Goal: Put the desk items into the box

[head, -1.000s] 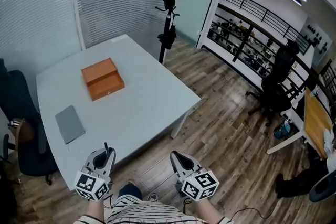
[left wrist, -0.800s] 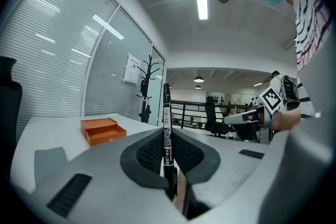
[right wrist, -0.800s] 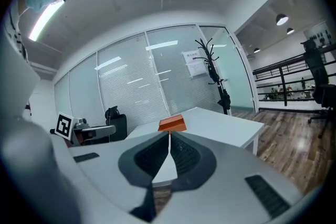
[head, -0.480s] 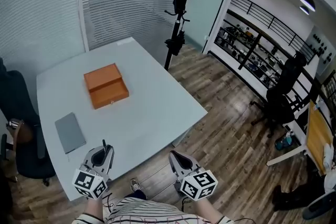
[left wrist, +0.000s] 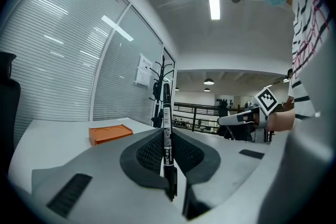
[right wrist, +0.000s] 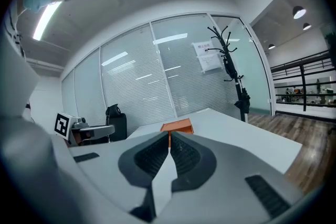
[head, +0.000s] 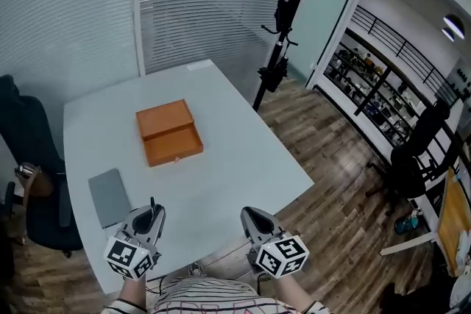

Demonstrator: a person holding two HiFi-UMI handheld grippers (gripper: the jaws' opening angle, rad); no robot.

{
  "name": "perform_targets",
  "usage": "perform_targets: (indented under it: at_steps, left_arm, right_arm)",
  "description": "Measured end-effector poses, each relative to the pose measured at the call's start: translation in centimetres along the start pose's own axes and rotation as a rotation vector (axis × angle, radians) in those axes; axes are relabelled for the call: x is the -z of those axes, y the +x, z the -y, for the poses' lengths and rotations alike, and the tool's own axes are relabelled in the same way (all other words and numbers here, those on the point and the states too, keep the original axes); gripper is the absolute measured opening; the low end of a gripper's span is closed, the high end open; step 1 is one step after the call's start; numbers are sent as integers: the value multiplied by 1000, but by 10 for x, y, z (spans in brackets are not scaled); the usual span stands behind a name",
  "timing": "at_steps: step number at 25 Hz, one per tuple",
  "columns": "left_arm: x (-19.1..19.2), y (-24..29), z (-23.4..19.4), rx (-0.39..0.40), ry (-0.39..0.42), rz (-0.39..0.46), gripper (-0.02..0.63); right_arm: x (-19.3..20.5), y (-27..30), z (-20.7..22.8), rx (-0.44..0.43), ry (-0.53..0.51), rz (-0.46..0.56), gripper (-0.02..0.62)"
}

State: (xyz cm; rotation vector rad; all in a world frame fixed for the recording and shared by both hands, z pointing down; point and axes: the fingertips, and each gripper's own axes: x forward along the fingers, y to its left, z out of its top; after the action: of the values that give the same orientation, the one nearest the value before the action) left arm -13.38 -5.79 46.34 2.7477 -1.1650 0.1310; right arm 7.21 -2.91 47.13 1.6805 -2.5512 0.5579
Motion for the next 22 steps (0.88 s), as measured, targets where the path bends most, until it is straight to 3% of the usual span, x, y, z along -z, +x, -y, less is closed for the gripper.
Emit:
perform_targets:
  at_steps: [11,22]
  left_arm:
    - [0,35,-50,-106,3,-29,38]
    - [-26,102,-89,-232,120,-57,38]
  right_arm:
    - [-4,68,23,-102,4,-68,28]
    - [-29,138,59,-290,-49,-148,28]
